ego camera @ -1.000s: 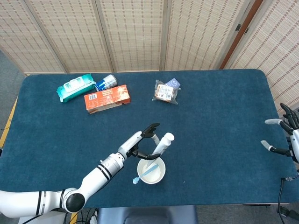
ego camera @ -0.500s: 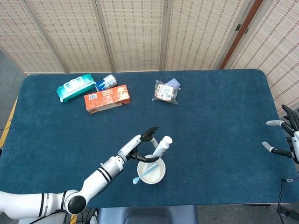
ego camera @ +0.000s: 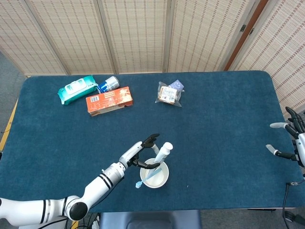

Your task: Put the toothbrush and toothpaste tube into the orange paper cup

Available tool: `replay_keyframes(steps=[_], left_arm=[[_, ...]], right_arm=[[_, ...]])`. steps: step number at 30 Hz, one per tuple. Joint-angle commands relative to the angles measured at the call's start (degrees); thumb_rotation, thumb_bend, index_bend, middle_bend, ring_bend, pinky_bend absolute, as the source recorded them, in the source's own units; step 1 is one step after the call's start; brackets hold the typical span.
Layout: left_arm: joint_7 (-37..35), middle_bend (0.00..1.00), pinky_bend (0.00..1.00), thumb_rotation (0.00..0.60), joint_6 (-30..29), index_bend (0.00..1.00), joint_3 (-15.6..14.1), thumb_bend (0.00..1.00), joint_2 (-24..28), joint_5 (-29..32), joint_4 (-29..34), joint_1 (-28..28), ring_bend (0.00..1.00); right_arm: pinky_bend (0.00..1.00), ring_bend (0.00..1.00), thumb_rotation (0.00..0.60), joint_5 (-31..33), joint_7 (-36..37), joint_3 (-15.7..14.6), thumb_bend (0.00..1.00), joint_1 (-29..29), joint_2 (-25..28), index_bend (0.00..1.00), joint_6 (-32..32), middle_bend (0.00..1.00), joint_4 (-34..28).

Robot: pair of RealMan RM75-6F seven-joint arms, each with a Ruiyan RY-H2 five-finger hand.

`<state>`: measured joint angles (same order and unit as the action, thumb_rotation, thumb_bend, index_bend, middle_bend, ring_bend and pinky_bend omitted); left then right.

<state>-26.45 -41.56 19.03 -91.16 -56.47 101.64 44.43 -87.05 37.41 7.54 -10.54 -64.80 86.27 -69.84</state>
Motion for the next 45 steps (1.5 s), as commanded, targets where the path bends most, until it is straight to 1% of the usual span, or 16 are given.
replay_keyframes(steps=[1, 15, 28, 38, 45], left_arm=[[-0.8, 0.0, 0.0, 0.6, 0.2, 0.6, -0.6, 0.27, -0.3, -1.2, -0.5, -0.5, 0.0], [-3.2, 0.0, 0.0, 0.6, -0.7, 0.59, -3.1, 0.27, -3.4, -7.9, -4.2, -2.0, 0.0], [-6.0, 0.0, 0.0, 0.6, -2.8, 0.58, -4.4, 0.27, -6.3, -13.1, -8.7, -2.8, 0.0], [-7.9, 0.0, 0.0, 0.6, -5.3, 0.57, -6.8, 0.27, -8.0, -18.0, -11.5, -3.8, 0.0], [-8.9, 0.0, 0.0, 0.6, -5.6, 0.55, -8.0, 0.27, -8.7, -19.1, -12.9, -4.0, 0.0]], right_arm=[[0.2, 0.0, 0.6, 0.0, 0.0, 0.0, 0.09, 0.0, 0.0, 0.38, 0.0, 0.01, 0.0], [0.2, 0.0, 0.6, 0.1, 0.1, 0.0, 0.09, 0.2, -0.3, 0.38, 0.1, 0.01, 0.1], [0.2, 0.0, 0.6, 0.1, 0.8, -0.1, 0.09, 0.4, -0.8, 0.38, 0.0, 0.01, 1.0], [0.2, 0.0, 0.6, 0.0, 1.1, -0.2, 0.09, 0.4, -1.1, 0.38, 0.0, 0.01, 1.3], [0.2, 0.0, 0.6, 0.0, 1.1, -0.2, 0.09, 0.4, -1.2, 0.38, -0.1, 0.01, 1.4]])
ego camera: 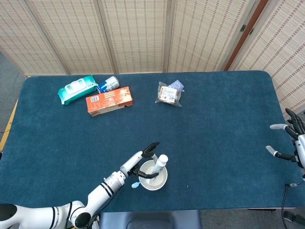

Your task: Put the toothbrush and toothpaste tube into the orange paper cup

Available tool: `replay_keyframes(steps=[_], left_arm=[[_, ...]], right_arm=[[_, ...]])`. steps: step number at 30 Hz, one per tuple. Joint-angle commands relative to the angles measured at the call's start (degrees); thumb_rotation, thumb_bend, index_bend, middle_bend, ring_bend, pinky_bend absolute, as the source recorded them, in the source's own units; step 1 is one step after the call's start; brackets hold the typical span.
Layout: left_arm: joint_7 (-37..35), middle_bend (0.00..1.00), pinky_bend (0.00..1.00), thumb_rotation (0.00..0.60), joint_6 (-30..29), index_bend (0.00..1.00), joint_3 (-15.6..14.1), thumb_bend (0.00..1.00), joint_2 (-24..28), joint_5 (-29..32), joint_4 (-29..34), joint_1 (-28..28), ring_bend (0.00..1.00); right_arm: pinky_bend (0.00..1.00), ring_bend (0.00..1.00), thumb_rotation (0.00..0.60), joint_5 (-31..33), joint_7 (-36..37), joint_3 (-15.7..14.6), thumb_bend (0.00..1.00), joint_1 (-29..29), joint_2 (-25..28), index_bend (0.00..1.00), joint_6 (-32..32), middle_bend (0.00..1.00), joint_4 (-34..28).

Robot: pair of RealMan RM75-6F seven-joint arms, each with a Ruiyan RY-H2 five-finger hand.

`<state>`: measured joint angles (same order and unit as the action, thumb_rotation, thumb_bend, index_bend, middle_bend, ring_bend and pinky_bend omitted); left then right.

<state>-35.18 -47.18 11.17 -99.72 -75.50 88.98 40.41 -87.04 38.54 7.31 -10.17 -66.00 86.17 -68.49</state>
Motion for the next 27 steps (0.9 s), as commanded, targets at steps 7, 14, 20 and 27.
replay_keyframes(steps=[7, 14, 20, 27], left_arm=[[-0.8, 0.0, 0.0, 0.6, 0.2, 0.51, -0.3, 0.27, -0.1, -0.2, -0.6, 0.1, 0.0], [-0.7, 0.0, 0.0, 0.6, 0.4, 0.42, -0.2, 0.27, -0.2, -0.3, -0.6, 0.5, 0.0], [-0.4, 0.0, 0.0, 0.6, 0.5, 0.33, -0.1, 0.27, -0.1, 0.1, -0.5, 0.7, 0.0], [-0.1, 0.0, 0.0, 0.6, 0.5, 0.29, 0.0, 0.27, 0.2, 0.4, -0.2, 0.8, 0.0]], right_arm=[[0.2, 0.0, 0.6, 0.0, 0.2, 0.0, 0.09, 0.0, -0.1, 0.38, -0.1, 0.01, 0.2], [0.2, 0.0, 0.6, -0.1, 0.5, 0.0, 0.09, -0.1, -0.2, 0.38, 0.0, 0.01, 0.5], [0.2, 0.0, 0.6, -0.1, 0.8, 0.0, 0.09, -0.1, -0.3, 0.38, -0.1, 0.01, 0.8], [0.2, 0.0, 0.6, -0.2, 1.0, 0.0, 0.09, -0.3, -0.5, 0.38, -0.2, 0.01, 1.0]])
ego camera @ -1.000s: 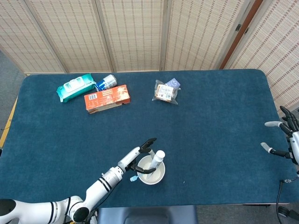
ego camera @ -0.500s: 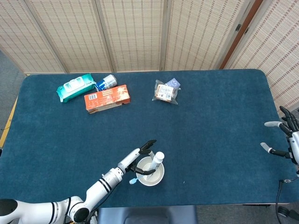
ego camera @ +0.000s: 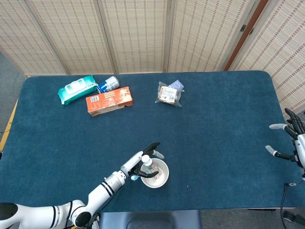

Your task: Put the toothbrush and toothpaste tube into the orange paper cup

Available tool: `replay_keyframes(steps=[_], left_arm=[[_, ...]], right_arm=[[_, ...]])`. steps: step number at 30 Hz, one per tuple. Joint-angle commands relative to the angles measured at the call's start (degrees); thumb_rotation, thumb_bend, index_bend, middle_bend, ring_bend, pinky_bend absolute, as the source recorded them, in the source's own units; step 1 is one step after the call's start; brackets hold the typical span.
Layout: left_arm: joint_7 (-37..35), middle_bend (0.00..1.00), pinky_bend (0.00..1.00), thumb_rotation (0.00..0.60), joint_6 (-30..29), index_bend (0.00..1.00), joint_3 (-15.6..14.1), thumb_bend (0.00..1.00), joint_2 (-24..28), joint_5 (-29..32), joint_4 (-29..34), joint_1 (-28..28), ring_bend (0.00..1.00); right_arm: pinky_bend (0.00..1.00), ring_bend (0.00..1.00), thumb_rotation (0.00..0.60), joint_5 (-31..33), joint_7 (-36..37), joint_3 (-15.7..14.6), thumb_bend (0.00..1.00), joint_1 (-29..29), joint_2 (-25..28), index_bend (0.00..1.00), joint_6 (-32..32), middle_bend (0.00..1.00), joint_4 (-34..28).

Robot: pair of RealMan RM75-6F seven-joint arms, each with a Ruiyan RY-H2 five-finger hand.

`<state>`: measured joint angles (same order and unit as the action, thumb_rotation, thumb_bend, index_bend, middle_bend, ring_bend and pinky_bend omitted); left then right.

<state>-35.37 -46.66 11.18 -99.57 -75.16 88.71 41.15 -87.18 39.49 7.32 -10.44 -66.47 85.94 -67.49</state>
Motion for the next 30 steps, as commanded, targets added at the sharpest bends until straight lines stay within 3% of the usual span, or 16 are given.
replay_keyframes(steps=[1, 17, 30], left_arm=[[0.1, 0.0, 0.0, 0.6, -0.1, 0.28, 0.0, 0.27, 0.1, 0.1, 0.2, 0.0, 0.0], [5.5, 0.0, 0.0, 0.6, -1.2, 0.0, 0.5, 0.27, 3.8, 1.6, 4.6, -0.2, 0.0], [9.5, 0.0, 0.0, 0.6, -2.1, 0.0, 1.0, 0.27, 7.0, 4.4, 7.4, -0.9, 0.0]], right_arm=[[0.2, 0.0, 0.6, 0.0, 0.0, 0.0, 0.09, -0.1, 0.0, 0.38, 0.0, 0.01, 0.0], [0.2, 0.0, 0.6, -0.2, -0.4, 0.1, 0.09, -0.2, 0.4, 0.38, 0.3, 0.01, -0.8], [0.2, 0.0, 0.6, -0.5, -1.3, 0.2, 0.09, -0.7, 0.7, 0.38, -0.1, 0.01, -1.8]])
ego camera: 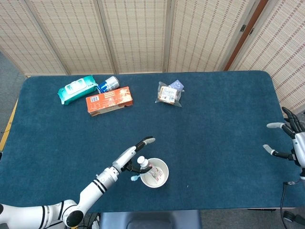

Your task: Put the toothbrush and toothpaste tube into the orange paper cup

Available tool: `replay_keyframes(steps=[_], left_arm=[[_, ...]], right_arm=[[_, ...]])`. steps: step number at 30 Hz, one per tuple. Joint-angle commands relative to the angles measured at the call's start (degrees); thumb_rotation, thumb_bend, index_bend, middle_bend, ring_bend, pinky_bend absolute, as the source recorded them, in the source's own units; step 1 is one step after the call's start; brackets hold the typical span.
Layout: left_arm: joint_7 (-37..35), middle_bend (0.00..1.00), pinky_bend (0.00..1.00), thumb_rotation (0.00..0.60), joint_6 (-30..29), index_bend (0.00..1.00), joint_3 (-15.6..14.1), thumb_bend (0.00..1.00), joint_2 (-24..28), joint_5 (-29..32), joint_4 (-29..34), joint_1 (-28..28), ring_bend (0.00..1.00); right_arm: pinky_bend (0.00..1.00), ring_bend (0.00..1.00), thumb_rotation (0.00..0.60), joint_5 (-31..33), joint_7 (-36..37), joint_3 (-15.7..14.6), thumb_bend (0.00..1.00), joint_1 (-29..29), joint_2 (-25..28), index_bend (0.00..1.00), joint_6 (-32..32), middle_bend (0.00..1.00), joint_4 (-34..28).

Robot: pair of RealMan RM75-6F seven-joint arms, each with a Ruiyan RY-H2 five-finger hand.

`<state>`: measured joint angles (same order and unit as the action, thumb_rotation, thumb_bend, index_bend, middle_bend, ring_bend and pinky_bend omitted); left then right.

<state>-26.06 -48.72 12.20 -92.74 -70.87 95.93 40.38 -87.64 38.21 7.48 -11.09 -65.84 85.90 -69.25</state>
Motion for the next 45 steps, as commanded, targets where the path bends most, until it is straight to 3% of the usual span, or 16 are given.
replay_keyframes(steps=[1, 11, 24, 33, 45], left_arm=[[0.3, 0.0, 0.0, 0.6, -0.1, 0.0, 0.0, 0.27, 0.4, 0.1, 0.2, -0.1, 0.0], [4.3, 0.0, 0.0, 0.6, -1.1, 0.0, -0.1, 0.27, 4.0, 1.1, 2.3, -0.6, 0.0], [9.3, 0.0, 0.0, 0.6, -3.2, 0.0, -0.7, 0.27, 12.0, 3.6, 10.3, -3.0, 0.0], [11.1, 0.0, 0.0, 0.6, -4.1, 0.0, -1.2, 0.27, 14.8, 3.6, 11.5, -3.7, 0.0], [26.4, 0.0, 0.0, 0.6, -11.9, 0.0, -4.5, 0.27, 22.1, 4.6, 8.9, -7.6, 0.0]], right_arm=[[0.2, 0.0, 0.6, 0.0, -0.1, 0.0, 0.09, -0.1, 0.1, 0.38, 0.0, 0.01, -0.1], [0.2, 0.0, 0.6, 0.0, -0.6, 0.1, 0.09, -0.2, 0.5, 0.38, -0.1, 0.01, -0.8], [0.2, 0.0, 0.6, -0.3, -2.3, 0.3, 0.09, -0.8, 1.0, 0.38, -0.1, 0.01, -2.5], [0.2, 0.0, 0.6, -0.4, -2.8, 0.5, 0.09, -1.3, 1.7, 0.38, -0.5, 0.01, -3.3], [0.2, 0.0, 0.6, -0.2, -6.3, 0.5, 0.09, -1.6, 4.5, 0.38, -1.4, 0.01, -5.6]])
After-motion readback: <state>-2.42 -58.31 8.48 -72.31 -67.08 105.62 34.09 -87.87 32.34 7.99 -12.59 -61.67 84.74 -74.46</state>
